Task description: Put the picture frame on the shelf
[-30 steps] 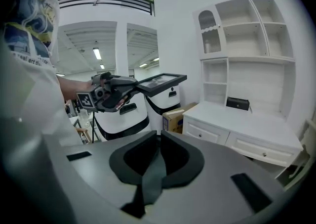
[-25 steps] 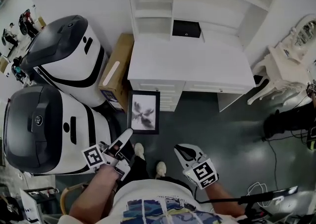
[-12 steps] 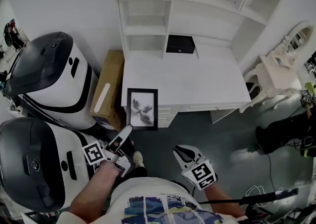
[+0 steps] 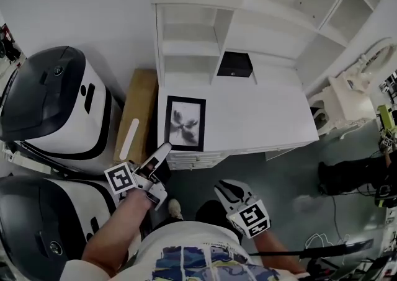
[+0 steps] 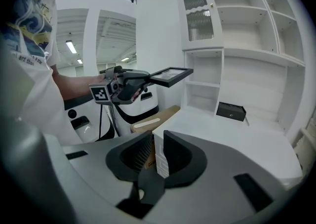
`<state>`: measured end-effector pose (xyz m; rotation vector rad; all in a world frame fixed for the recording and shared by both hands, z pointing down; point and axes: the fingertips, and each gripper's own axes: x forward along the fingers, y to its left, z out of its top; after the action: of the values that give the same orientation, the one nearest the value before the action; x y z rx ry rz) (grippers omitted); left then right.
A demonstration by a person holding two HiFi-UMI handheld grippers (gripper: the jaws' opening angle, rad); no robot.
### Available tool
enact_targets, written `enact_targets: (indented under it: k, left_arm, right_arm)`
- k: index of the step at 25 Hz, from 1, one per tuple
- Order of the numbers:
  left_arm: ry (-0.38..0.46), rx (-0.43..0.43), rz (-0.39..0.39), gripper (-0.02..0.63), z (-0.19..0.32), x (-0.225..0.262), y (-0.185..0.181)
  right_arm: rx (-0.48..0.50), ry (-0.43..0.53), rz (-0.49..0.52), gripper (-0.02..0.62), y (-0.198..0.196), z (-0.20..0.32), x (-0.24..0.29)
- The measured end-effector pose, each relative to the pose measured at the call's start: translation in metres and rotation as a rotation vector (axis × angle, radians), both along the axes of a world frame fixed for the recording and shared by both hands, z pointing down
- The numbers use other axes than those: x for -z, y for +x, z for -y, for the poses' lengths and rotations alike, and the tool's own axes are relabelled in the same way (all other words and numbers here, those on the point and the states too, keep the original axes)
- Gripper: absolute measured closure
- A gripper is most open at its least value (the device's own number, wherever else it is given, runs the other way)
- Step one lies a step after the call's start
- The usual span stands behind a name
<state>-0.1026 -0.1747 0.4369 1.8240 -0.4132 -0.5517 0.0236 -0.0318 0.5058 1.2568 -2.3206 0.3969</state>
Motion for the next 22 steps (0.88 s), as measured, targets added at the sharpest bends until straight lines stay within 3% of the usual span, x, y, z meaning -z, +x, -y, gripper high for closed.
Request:
enact_targets:
  k: [7,16,22]
  left_arm:
    - [0.025,0.051,0.003,0.532,0.094,0.002,0.015]
    - [0.067,0.131,0.033,0.532,0.206,0.014,0.061]
    - [0.069,0.18,0.083,0.532,0.27,0.013,0.091]
  right_arm:
    - [-0.006,-0.025,0.014,0.515,0.024,0.056,-0.017]
    - [0.085,0.018,0.017,0.518,0.083,0.158,-0.005]
    - [0.116,0.009,0.033,0.523,0.118,0.192,-0.008]
